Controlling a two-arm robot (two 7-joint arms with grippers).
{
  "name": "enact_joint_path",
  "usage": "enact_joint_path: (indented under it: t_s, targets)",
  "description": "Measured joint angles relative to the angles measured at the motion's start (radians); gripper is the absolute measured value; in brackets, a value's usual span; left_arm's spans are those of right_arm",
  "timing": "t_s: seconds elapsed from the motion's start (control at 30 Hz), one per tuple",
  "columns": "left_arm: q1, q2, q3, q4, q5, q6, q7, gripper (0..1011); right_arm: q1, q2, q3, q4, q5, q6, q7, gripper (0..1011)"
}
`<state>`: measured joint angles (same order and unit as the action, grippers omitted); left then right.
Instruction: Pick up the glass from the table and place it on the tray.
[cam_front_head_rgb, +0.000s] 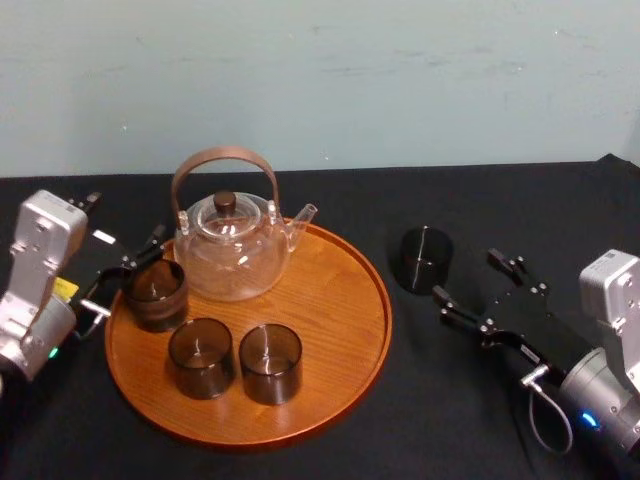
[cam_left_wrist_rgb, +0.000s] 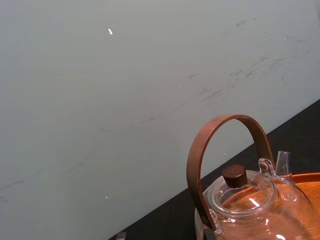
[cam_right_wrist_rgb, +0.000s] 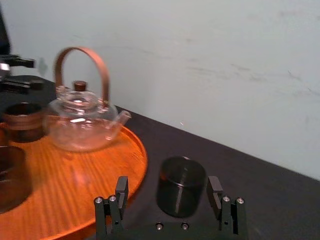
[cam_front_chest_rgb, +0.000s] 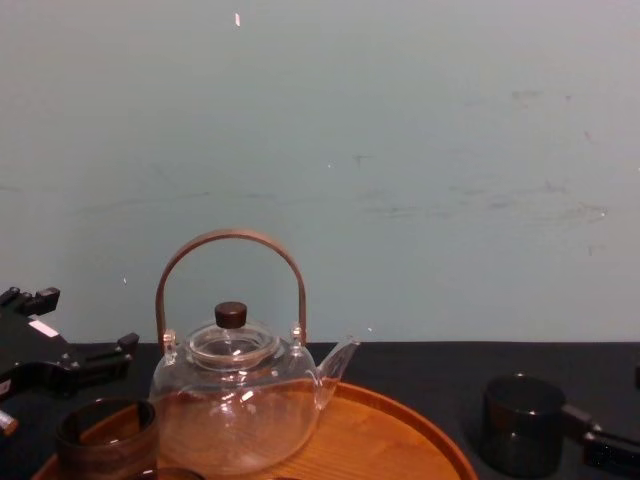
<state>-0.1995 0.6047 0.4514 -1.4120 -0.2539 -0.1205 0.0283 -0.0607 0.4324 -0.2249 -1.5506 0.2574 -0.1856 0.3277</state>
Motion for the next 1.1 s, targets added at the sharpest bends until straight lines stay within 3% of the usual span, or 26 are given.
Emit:
enact_joint_path:
  t_s: [0.2,0.47,1.1]
  targets:
    - [0.0,0.0,0.0,0.0,0.0,0.0,0.0,1001,0.039,-0.026,0.019,0.063,0.016,0.036,0.009,1002]
    - [0.0,0.0,0.0,0.0,0.0,0.0,0.0,1002,0.122,-0.06,0.01,0.168,0.006,0.048,0.033,1002]
    - [0.0,0.0,0.0,0.0,0.0,0.0,0.0,1001,0.253,-0.107,-0.028,0.353,-0.021,0.003,0.083,1002]
